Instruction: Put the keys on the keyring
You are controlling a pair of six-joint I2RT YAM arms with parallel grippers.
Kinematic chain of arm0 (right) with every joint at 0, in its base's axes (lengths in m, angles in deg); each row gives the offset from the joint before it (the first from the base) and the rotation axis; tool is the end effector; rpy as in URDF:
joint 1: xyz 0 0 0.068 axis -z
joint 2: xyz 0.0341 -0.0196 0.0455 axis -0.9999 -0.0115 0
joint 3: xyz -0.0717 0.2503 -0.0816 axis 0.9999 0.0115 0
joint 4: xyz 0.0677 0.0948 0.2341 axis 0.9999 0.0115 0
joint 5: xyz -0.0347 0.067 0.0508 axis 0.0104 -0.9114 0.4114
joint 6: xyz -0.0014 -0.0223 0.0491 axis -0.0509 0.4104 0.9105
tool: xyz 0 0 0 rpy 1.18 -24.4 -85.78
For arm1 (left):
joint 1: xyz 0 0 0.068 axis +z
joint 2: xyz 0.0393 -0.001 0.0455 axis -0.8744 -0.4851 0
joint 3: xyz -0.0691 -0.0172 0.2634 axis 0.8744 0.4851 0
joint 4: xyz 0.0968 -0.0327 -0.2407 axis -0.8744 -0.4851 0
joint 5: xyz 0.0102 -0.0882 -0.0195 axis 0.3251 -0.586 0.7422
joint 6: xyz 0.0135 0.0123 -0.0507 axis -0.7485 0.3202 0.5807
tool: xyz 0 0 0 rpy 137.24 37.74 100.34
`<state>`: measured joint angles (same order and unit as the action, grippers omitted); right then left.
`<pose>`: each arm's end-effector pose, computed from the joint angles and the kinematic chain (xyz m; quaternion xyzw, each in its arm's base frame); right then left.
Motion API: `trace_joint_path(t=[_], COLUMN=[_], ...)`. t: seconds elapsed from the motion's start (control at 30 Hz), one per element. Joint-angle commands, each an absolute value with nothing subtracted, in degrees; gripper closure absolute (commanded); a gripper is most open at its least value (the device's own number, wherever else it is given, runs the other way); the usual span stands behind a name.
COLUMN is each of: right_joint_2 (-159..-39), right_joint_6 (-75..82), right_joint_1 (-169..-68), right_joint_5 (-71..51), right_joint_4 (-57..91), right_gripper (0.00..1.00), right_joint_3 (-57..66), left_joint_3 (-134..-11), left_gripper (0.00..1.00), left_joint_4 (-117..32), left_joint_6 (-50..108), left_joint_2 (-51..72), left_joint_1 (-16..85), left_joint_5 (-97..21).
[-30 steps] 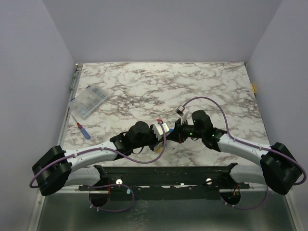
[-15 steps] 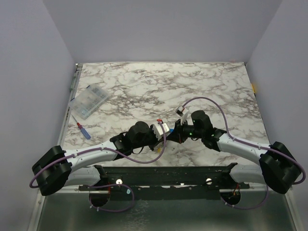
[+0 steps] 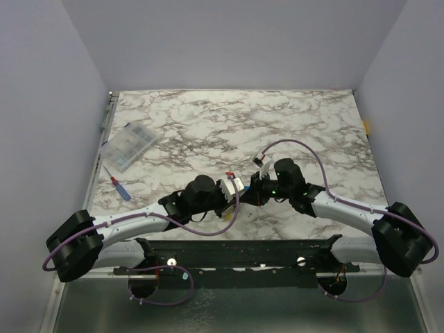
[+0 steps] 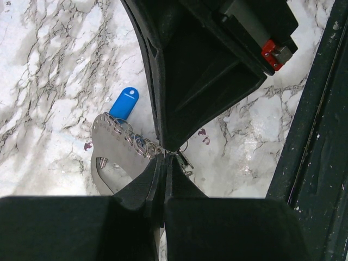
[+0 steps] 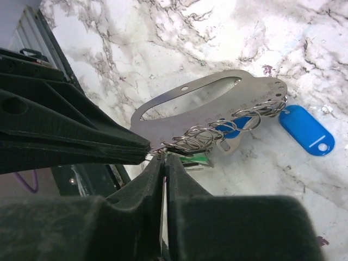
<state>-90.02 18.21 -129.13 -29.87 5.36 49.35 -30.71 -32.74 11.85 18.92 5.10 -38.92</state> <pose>0.1844 0.1746 0.1947 -0.2498 0.8142 0.4216 0.3114 0.1346 -0.2086 0.2119 0.4634 0.7038 -0.2886 0.4545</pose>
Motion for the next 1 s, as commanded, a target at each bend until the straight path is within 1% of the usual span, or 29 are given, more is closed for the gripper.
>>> trace_joint_path(t=[0.0,0.17,0.4,0.5,0.6,0.7,0.83,0.97], right_joint_2=[-89.76,-89.29,-85.66,-82.17,-79.37,-78.25,-78.26,-78.76], right_joint_6=[18.82,18.82,16.72,14.07,11.77,10.33,9.61,8.6], right_joint_1=[-129.25,-129.12,-128.84,-128.82,-128.83,-128.81,-128.88,-128.83], right_joint_5=[-28.27,-28.01,-25.82,-25.99,-28.6,-31.71,-35.73,-36.58], right_joint_4=[5.69,6.28,6.91,4.92,-0.11,-6.06,-17.69,-25.52], right_gripper=[0.81,0.7,0.59,0.52,0.46,0.44,0.44,0.44], right_joint_3=[47.59,47.42,47.86,49.52,52.57,55.45,60.73,65.86], left_joint_3=[-30.31,-30.31,-30.18,-30.22,-30.22,-30.22,-29.6,-29.26], left_gripper=[1.0,1.0,1.0,1.0,1.0,1.0,1.0,1.0], left_joint_4=[-30.28,-30.27,-30.23,-30.09,-30.01,-30.01,-30.0,-30.05], left_joint_6=[12.35,12.42,12.51,12.43,11.86,11.33,10.43,10.0], left_joint_2=[19.98,20.02,20.38,20.47,20.67,21.22,22.82,24.2], left_joint_1=[4.91,4.91,4.9,4.91,4.9,4.86,4.91,4.9], left_joint_5=[-40.45,-40.37,-40.4,-40.47,-40.84,-41.18,-41.48,-41.42])
